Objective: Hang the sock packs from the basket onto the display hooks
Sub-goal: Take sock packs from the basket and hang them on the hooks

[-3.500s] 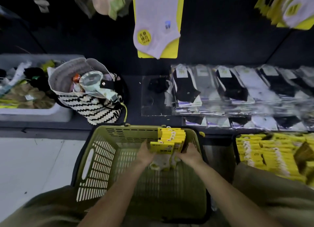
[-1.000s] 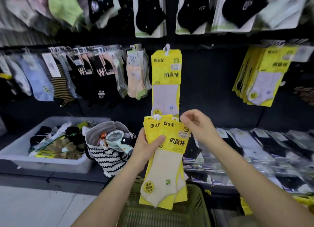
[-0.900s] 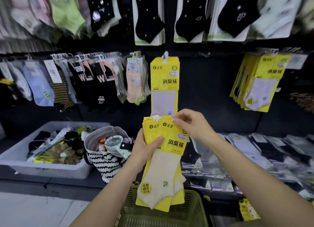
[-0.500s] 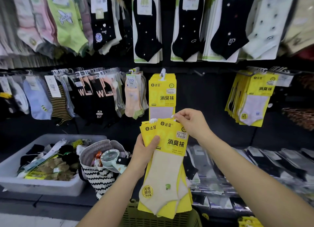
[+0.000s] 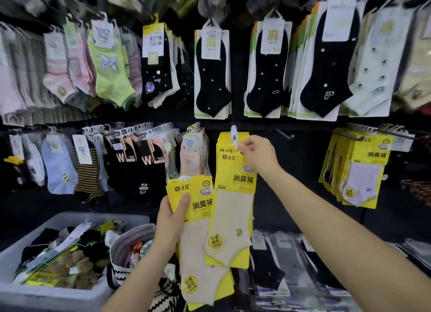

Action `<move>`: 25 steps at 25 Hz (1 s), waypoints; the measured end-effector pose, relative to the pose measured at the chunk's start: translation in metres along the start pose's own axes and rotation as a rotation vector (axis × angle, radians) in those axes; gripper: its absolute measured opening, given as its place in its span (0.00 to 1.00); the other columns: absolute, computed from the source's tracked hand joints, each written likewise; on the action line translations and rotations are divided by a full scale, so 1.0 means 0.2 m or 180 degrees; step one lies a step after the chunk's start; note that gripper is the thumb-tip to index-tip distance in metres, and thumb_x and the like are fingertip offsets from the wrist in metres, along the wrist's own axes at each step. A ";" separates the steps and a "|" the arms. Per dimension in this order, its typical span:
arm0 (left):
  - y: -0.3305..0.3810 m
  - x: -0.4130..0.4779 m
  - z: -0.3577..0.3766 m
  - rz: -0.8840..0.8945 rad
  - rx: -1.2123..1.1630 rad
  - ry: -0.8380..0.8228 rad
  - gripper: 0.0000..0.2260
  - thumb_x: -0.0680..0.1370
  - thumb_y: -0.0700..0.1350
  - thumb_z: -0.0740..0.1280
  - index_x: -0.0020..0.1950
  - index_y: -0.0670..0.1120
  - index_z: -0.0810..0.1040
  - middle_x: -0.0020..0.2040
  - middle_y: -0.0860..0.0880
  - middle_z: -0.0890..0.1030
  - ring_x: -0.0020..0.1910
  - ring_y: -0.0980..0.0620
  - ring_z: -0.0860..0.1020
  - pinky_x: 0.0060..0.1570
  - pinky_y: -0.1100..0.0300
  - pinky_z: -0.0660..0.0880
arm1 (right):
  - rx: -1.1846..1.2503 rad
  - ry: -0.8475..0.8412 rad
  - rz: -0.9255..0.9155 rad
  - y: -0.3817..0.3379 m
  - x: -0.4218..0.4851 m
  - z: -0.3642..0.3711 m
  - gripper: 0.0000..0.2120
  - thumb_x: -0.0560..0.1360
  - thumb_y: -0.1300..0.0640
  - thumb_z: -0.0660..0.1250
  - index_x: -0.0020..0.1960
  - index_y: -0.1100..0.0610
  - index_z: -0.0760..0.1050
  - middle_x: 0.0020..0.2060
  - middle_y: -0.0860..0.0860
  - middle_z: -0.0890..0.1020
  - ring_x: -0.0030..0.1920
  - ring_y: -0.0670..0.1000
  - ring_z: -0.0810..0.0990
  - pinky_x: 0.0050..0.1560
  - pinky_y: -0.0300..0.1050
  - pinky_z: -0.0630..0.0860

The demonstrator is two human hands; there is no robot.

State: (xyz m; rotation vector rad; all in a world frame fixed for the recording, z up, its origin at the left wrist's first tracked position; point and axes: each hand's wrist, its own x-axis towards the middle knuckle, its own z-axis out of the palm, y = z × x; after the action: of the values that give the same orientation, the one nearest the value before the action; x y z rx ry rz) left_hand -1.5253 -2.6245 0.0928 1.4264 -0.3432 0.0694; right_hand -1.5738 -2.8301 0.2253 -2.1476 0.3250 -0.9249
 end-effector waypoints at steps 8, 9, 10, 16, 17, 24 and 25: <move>0.00 0.10 -0.05 0.0138 0.0166 0.0094 0.08 0.75 0.53 0.66 0.50 0.51 0.73 0.48 0.52 0.82 0.47 0.53 0.81 0.41 0.58 0.76 | 0.0199 0.0322 0.0047 -0.02 0.14 0.01 0.11 0.74 0.55 0.65 0.33 0.49 0.74 0.32 0.43 0.77 0.35 0.43 0.74 0.34 0.39 0.70; 0.01 0.10 -0.05 0.0155 0.0188 0.0097 0.09 0.76 0.53 0.66 0.51 0.50 0.73 0.49 0.52 0.82 0.47 0.52 0.81 0.43 0.58 0.76 | 0.0222 0.0343 -0.0027 -0.03 0.14 0.01 0.12 0.74 0.55 0.65 0.32 0.48 0.74 0.32 0.43 0.77 0.35 0.43 0.75 0.34 0.38 0.70; 0.01 0.11 -0.06 0.0163 0.0204 0.0093 0.10 0.76 0.53 0.66 0.52 0.49 0.74 0.49 0.51 0.81 0.48 0.52 0.81 0.44 0.56 0.77 | 0.0182 0.0315 -0.0102 -0.04 0.14 0.01 0.12 0.73 0.55 0.66 0.32 0.48 0.75 0.32 0.43 0.78 0.36 0.42 0.75 0.34 0.36 0.70; 0.05 0.10 -0.13 0.0229 0.0242 -0.0015 0.15 0.75 0.54 0.65 0.57 0.47 0.74 0.50 0.52 0.82 0.47 0.55 0.82 0.41 0.61 0.76 | 0.0059 0.0051 -0.0169 -0.03 0.11 -0.01 0.08 0.75 0.56 0.65 0.38 0.49 0.79 0.34 0.42 0.79 0.38 0.42 0.76 0.36 0.32 0.70; 0.06 0.10 -0.14 0.0251 0.0264 0.0006 0.15 0.75 0.54 0.65 0.57 0.47 0.75 0.50 0.52 0.82 0.48 0.54 0.81 0.41 0.62 0.76 | 0.0024 0.0089 -0.0186 -0.03 0.09 -0.03 0.07 0.75 0.56 0.64 0.42 0.51 0.81 0.37 0.43 0.80 0.39 0.42 0.76 0.37 0.31 0.70; 0.14 0.05 -0.03 0.0349 0.0177 -0.0052 0.10 0.75 0.52 0.66 0.54 0.49 0.74 0.51 0.50 0.81 0.49 0.53 0.81 0.45 0.57 0.78 | 0.0195 -0.0376 -0.0142 -0.04 -0.32 0.15 0.16 0.66 0.42 0.72 0.44 0.50 0.70 0.37 0.44 0.73 0.38 0.44 0.72 0.39 0.43 0.70; 0.15 0.04 0.00 0.0361 0.0149 -0.0081 0.09 0.75 0.51 0.67 0.53 0.50 0.74 0.51 0.50 0.81 0.49 0.53 0.81 0.44 0.59 0.77 | 0.0150 -0.0637 0.0021 -0.03 -0.36 0.19 0.19 0.65 0.40 0.72 0.45 0.50 0.69 0.38 0.44 0.73 0.39 0.44 0.72 0.38 0.42 0.70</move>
State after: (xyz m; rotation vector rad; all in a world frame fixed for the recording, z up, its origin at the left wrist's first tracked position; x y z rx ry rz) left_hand -1.5253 -2.6216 0.1238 1.4545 -0.4459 0.1527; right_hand -1.5985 -2.7694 0.1765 -2.1724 0.2085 -0.6996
